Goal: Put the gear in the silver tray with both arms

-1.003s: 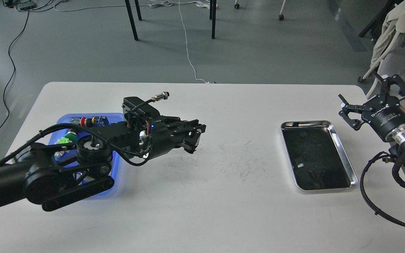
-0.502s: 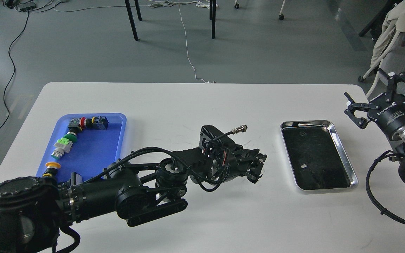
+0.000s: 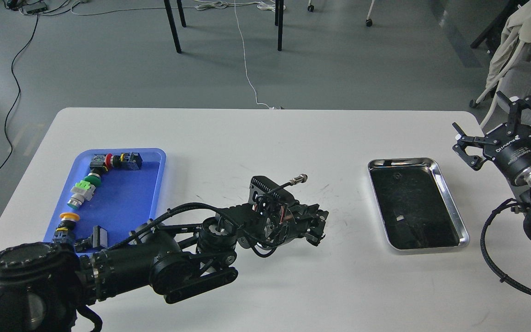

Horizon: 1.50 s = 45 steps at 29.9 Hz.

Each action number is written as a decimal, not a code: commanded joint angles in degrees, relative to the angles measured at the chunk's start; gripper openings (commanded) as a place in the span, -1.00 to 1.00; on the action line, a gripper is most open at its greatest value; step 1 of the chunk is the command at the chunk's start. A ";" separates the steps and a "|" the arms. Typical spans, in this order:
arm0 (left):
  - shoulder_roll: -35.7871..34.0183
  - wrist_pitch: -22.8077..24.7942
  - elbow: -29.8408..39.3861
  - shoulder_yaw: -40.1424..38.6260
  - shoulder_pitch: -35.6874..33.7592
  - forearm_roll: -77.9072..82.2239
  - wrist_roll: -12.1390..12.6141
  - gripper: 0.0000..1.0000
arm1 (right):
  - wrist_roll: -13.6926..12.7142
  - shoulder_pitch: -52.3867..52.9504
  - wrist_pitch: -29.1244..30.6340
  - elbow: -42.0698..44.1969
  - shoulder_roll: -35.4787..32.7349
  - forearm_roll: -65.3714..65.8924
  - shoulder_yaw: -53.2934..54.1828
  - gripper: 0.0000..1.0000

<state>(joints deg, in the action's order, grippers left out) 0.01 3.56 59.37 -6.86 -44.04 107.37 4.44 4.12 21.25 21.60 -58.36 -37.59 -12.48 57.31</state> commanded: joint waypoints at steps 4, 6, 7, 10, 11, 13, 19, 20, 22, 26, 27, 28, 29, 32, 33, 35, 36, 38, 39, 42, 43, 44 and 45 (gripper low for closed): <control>-0.01 -0.48 0.48 0.09 1.14 -0.05 0.04 -0.77 | 0.01 0.02 -0.07 -0.08 0.06 0.00 0.09 0.94; -0.01 -0.48 0.31 0.18 1.67 0.03 -0.05 -0.76 | 0.01 0.02 -0.07 -0.08 0.06 0.00 0.09 0.94; -0.01 -0.48 0.22 0.18 2.02 0.03 0.04 -0.75 | 0.01 0.02 -0.07 -0.08 0.06 0.00 0.09 0.94; -0.01 -0.83 0.13 0.18 2.81 0.03 0.04 -0.68 | 0.01 0.02 -0.07 -0.17 0.06 0.00 0.00 0.94; -0.01 -1.09 0.13 0.18 2.90 0.03 0.04 -0.62 | 0.01 0.02 -0.07 -0.17 0.14 0.00 0.00 0.94; -0.01 -1.71 0.13 0.18 2.90 -0.05 0.04 -0.40 | 0.01 0.02 -0.07 -0.17 0.15 0.00 -0.09 0.94; -0.01 -2.85 0.13 0.18 2.99 -0.85 0.04 0.08 | 0.01 0.20 -0.07 -0.08 0.15 0.00 -0.53 0.94; -0.01 -2.94 0.13 0.09 2.99 -0.85 0.04 0.16 | -0.07 0.29 -0.07 -0.08 0.15 0.09 -0.62 0.94; -0.01 -3.12 0.22 0.09 3.17 -1.11 0.04 0.39 | -0.07 0.46 -0.07 -0.08 0.23 0.70 -0.62 0.94; -0.01 -3.90 0.31 -1.74 2.99 -4.53 0.04 0.91 | -0.07 1.16 -0.07 -0.61 0.67 3.51 -0.62 0.94; -0.01 -4.60 0.31 -3.06 2.91 -5.41 0.04 0.95 | -0.16 1.34 -0.07 -0.87 0.59 3.95 -0.62 0.94; -0.01 -5.13 0.39 -4.81 2.82 -6.29 0.04 0.95 | -0.16 1.60 -0.07 -1.66 0.24 4.48 -0.62 0.94; -0.01 -5.31 0.40 -7.09 2.82 -7.43 0.13 0.95 | -0.25 1.78 -0.07 -3.14 -0.03 5.35 -0.62 0.94; -0.01 -5.49 0.48 -14.73 2.55 -11.11 0.48 0.95 | -0.43 1.87 -0.15 -7.80 -1.08 9.39 -0.62 0.94; -0.01 -5.49 0.66 -17.46 2.55 -12.52 0.57 0.95 | -0.43 1.87 -0.24 -9.04 -1.95 11.14 -0.62 0.94; -0.01 -5.49 1.53 -21.34 2.46 -15.77 0.57 0.95 | -0.60 1.96 -0.42 -10.80 -3.63 14.57 -0.88 0.94; -0.01 -5.58 2.15 -22.66 2.38 -17.70 0.57 0.95 | -0.69 2.13 -0.59 -11.41 -3.98 16.33 -1.49 0.94; -1.92 -5.66 3.47 -25.03 2.29 -21.92 0.57 0.95 | -0.78 3.79 -0.68 -11.77 -4.77 20.02 -4.29 0.94; -4.55 -5.66 3.99 -26.09 2.29 -23.85 0.57 0.95 | -0.87 5.72 -0.68 -11.69 -5.12 22.56 -6.57 0.94; -11.15 -5.66 4.53 -28.55 2.38 -28.34 -0.13 0.95 | -0.87 12.57 -1.64 -11.77 -5.74 29.51 -15.70 0.94; -13.17 -5.58 4.53 -29.78 2.38 -30.44 -0.14 0.95 | -0.87 15.64 -2.00 -11.77 -5.74 31.44 -19.74 0.94; -14.93 -5.58 4.61 -31.18 2.46 -32.99 -0.14 0.95 | -0.87 18.89 -2.35 -11.77 -5.74 33.12 -23.69 0.94; -16.34 -5.49 4.61 -32.33 2.55 -35.62 -0.14 0.95 | -0.87 21.79 -2.70 -11.77 -5.57 34.35 -27.04 0.94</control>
<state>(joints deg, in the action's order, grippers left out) -11.60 -2.13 63.78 -35.94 -41.71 78.12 4.45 3.25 35.08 19.85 -70.15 -43.22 17.29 40.05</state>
